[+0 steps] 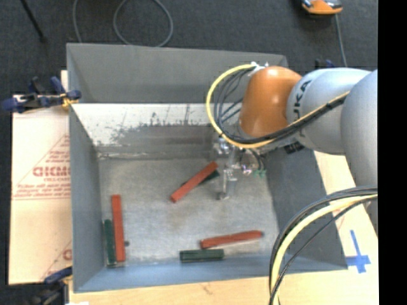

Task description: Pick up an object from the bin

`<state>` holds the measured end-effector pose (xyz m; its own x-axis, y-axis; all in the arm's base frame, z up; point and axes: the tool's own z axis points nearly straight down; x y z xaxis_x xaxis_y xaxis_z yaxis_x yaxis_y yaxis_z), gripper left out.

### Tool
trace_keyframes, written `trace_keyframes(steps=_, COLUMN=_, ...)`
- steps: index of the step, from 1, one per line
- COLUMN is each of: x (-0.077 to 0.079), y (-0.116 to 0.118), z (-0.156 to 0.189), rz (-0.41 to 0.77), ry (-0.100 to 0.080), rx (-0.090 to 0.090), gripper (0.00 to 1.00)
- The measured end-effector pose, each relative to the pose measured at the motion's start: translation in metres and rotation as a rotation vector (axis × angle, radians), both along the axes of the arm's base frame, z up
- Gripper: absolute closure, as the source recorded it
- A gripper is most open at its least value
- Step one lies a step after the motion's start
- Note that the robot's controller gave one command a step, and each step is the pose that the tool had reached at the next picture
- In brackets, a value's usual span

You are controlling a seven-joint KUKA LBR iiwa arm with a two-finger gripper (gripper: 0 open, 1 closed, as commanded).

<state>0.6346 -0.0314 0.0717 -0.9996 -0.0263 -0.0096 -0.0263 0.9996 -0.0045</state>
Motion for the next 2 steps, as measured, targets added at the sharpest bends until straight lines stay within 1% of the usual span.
trace_keyframes(steps=1, x=0.0189, y=0.0289, z=-0.0006, rz=0.041, ry=0.008, rx=0.002, gripper=0.0)
trace_keyframes(steps=2, x=0.0193, y=0.0289, z=-0.0001, rz=0.036, ry=0.005, rx=0.005, gripper=1.0)
